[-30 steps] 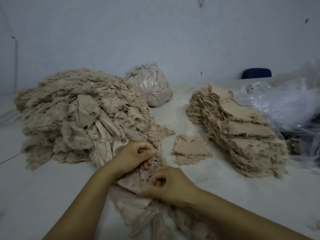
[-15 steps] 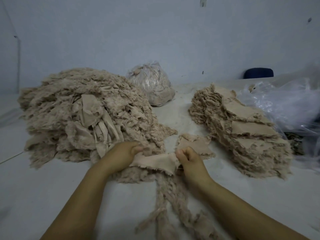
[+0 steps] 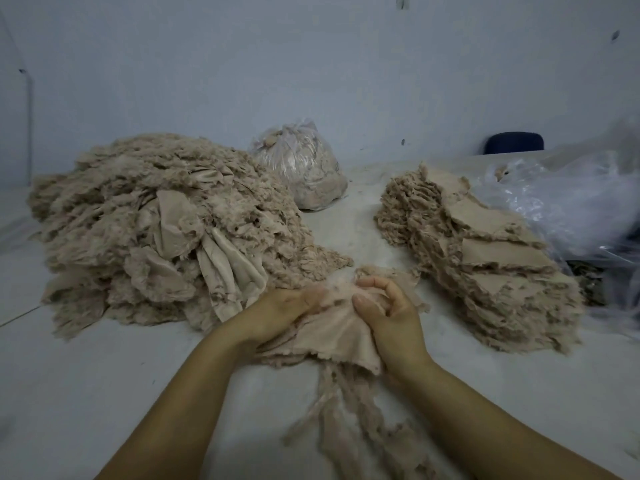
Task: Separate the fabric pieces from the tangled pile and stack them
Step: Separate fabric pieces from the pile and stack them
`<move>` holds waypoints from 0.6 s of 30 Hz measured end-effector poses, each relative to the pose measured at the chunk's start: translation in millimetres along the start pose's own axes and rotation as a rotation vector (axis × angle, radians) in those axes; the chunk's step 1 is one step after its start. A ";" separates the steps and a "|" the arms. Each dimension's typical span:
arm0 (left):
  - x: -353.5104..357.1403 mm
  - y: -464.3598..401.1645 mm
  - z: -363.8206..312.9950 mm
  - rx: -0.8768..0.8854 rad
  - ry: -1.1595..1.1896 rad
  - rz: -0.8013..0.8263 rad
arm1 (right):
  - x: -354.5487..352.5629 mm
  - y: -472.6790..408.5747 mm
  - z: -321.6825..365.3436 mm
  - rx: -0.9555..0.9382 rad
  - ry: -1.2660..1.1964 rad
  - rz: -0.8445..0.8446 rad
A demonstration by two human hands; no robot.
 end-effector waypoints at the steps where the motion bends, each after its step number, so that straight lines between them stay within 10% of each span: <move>1: 10.5 2.0 -3.9 0.024 -0.024 0.075 | 2.1 0.3 -2.3 0.023 -0.029 0.025; 8: 46.1 11.3 -14.1 0.085 0.028 0.276 | 37.2 9.1 -0.3 0.031 0.090 0.550; 18: 22.3 14.7 -4.0 0.041 -0.005 0.322 | -6.2 -16.9 -11.6 0.043 -0.116 -0.040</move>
Point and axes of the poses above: each hand's wrist, its own y-axis away from the middle knuckle, its own x-axis out of the palm, z = x × y, the point moved 10 cm from there along -y, towards the middle knuckle, and after that the axes turned 15 degrees about y, right-handed, at the moved point
